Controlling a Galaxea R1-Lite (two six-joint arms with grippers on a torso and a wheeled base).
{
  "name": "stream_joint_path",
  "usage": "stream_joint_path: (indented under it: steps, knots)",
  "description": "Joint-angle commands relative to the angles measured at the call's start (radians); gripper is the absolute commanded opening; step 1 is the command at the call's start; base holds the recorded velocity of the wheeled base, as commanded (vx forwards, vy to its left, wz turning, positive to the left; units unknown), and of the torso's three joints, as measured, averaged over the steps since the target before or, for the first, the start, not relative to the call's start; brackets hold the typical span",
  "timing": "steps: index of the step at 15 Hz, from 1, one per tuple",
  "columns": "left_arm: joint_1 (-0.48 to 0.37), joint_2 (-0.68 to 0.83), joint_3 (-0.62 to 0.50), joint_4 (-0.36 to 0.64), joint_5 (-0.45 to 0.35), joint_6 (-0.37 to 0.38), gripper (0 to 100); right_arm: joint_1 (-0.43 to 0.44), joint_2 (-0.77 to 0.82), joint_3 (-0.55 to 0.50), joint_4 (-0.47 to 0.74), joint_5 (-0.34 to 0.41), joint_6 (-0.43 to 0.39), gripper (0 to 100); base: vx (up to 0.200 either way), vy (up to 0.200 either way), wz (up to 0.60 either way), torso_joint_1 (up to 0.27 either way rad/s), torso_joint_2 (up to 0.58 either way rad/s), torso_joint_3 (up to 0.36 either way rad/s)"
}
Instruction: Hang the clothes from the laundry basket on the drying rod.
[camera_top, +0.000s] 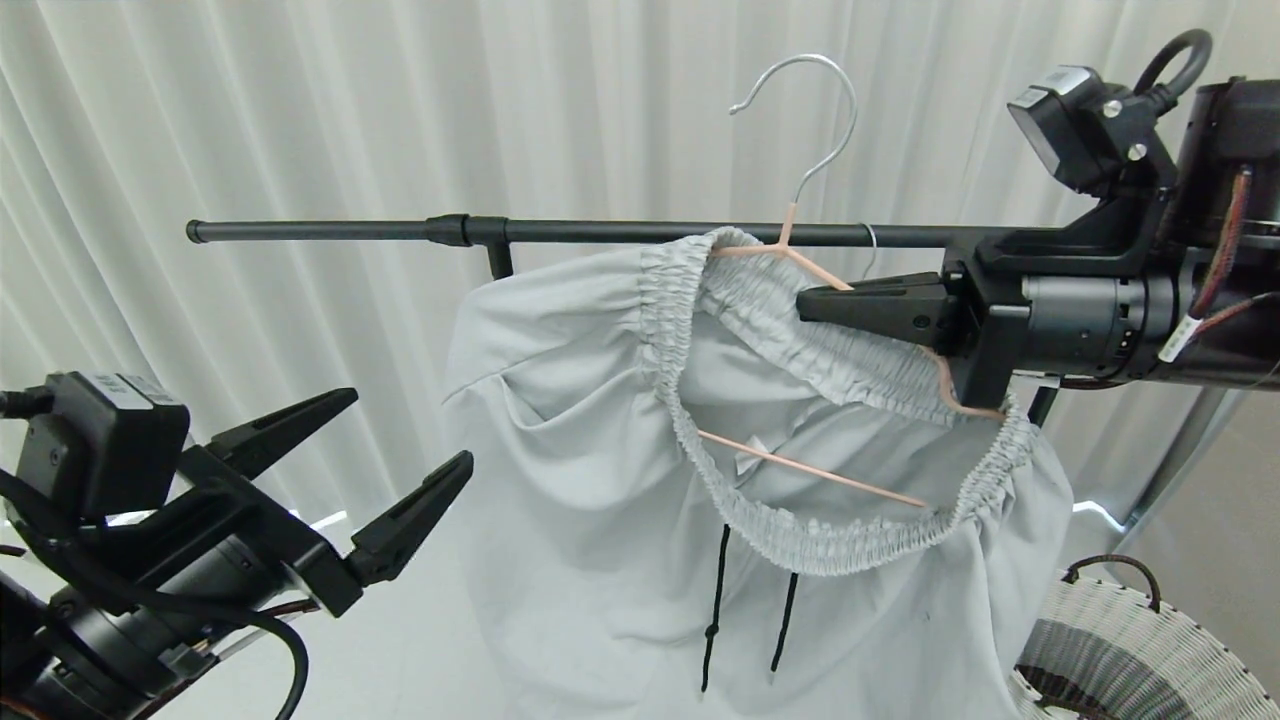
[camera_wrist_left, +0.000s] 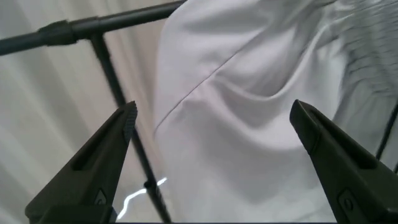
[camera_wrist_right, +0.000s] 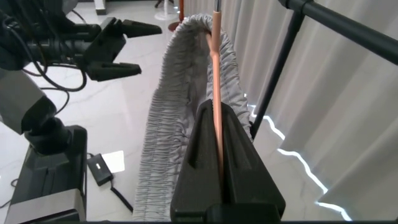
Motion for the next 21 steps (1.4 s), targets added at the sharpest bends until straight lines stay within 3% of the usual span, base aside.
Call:
stream_joint_path:
  steps: [1, 7, 15, 16, 19, 21]
  knots:
    - [0.065, 0.014, 0.044, 0.0, -0.004, 0.001, 100, -0.001, -0.015, -0.003, 0.003, 0.001, 0.0, 0, 0.0, 0.0, 0.0, 0.0, 0.0, 0.0]
    - [0.092, 0.179, 0.033, 0.0, -0.006, 0.004, 100, 0.028, -0.069, 0.009, 0.016, 0.002, 0.0, 0, 0.0, 0.0, 0.0, 0.0, 0.0, 0.0]
    - [0.113, 0.213, 0.005, 0.0, -0.006, 0.008, 100, 0.081, -0.098, 0.008, 0.062, 0.002, -0.025, 0, 0.0, 0.0, 0.0, 0.0, 0.0, 0.0]
    - [0.113, 0.213, 0.005, 0.0, -0.004, 0.008, 0, 0.08, -0.098, 0.008, 0.06, 0.001, -0.025, 0, 0.0, 0.0, 0.0, 0.0, 0.0, 0.0]
    - [0.157, 0.209, 0.022, 0.0, -0.003, 0.006, 0, 0.054, -0.098, 0.002, 0.06, 0.001, -0.025, 0, 0.0, 0.0, 0.0, 0.0, 0.0, 0.0]
    - [0.25, 0.209, 0.045, 0.0, -0.006, 0.004, 0, 0.028, -0.098, 0.002, 0.06, 0.001, -0.023, 0, 0.0, 0.0, 0.0, 0.0, 0.0, 0.0]
